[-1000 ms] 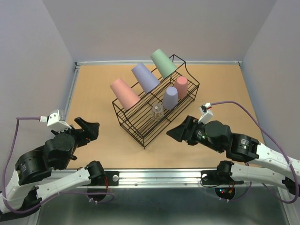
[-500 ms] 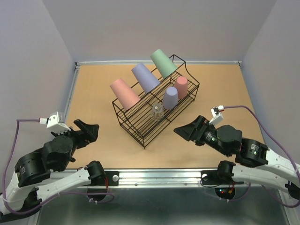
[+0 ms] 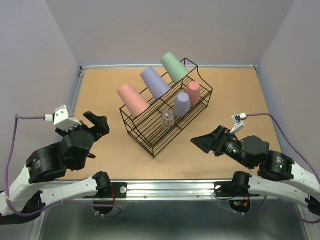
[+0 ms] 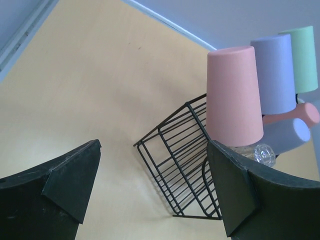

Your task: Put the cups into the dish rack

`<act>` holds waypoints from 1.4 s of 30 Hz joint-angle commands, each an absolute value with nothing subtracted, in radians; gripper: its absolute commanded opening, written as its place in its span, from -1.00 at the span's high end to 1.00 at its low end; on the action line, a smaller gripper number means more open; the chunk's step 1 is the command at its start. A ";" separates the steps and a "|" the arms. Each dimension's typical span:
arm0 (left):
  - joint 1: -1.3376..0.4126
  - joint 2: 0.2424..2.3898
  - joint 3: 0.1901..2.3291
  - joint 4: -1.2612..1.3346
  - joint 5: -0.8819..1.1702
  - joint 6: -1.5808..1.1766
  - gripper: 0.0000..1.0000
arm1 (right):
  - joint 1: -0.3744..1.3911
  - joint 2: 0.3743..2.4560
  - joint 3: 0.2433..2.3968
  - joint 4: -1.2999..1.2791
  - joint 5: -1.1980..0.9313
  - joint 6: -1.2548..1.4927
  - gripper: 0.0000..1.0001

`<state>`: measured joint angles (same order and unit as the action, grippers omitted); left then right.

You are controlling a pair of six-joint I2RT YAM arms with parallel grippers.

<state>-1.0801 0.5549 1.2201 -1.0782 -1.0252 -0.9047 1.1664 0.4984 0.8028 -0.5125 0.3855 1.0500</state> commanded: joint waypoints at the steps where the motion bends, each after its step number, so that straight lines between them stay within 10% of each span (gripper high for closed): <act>1: -1.117 0.630 1.230 -1.011 -1.192 -0.918 -0.97 | 1.170 0.495 0.865 -0.525 0.380 0.939 -1.00; 10: -0.948 0.796 1.134 -0.663 -0.950 -0.425 -0.97 | 1.170 0.549 0.991 -0.638 0.321 0.747 -1.00; 22: 0.059 0.880 0.841 -0.091 -0.166 -0.206 -0.97 | 1.172 0.598 1.051 -0.804 0.365 0.753 -1.00; 42: 0.109 1.218 0.255 1.173 -0.189 -0.201 -0.97 | 1.170 0.742 1.183 -0.922 0.676 0.827 -1.00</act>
